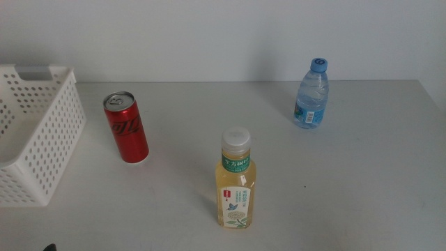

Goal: Use arms to grab the bottles and put them into the dustbin to the left of the table.

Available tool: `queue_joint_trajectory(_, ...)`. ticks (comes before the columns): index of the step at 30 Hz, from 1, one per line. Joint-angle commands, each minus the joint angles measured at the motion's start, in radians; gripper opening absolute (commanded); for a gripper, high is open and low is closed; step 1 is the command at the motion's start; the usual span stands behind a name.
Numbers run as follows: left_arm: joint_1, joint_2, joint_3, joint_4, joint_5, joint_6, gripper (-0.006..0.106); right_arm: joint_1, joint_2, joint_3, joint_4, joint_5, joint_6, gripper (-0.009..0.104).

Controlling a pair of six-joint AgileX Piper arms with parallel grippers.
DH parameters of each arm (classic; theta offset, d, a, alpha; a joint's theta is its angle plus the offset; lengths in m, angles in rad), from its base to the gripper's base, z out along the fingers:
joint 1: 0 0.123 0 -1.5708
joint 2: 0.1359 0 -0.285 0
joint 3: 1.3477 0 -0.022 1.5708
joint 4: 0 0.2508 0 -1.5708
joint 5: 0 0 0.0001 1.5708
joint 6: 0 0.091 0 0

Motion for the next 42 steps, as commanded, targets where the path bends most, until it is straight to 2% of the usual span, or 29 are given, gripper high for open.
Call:
queue_joint_trajectory(1,-0.006,-0.009,0.000,-0.016,-0.100,-0.012,0.092,-0.002,-0.021,-0.010,-0.004,-0.071,-0.004,0.094)
queue_joint_trajectory(6,-0.083,0.153,-0.002,-0.020,-0.331,-0.012,0.092,-0.002,-0.021,-0.010,-0.004,-0.071,-0.004,0.094)
queue_joint_trajectory(16,-0.242,0.775,0.001,-0.027,-0.986,-0.012,0.092,-0.002,-0.021,-0.010,-0.004,-0.071,-0.004,0.094)
queue_joint_trajectory(22,-0.243,1.099,0.001,0.000,-1.360,-0.020,0.092,-0.002,-0.021,-0.010,-0.004,-0.071,-0.004,0.094)
queue_joint_trajectory(28,-0.243,1.302,0.003,0.000,-1.657,-0.045,0.092,-0.002,-0.021,-0.010,-0.004,-0.071,-0.004,0.094)
queue_joint_trajectory(42,-0.243,1.382,0.003,0.019,-1.666,-0.097,0.092,-0.002,-0.021,-0.010,-0.004,-0.071,-0.004,0.094)
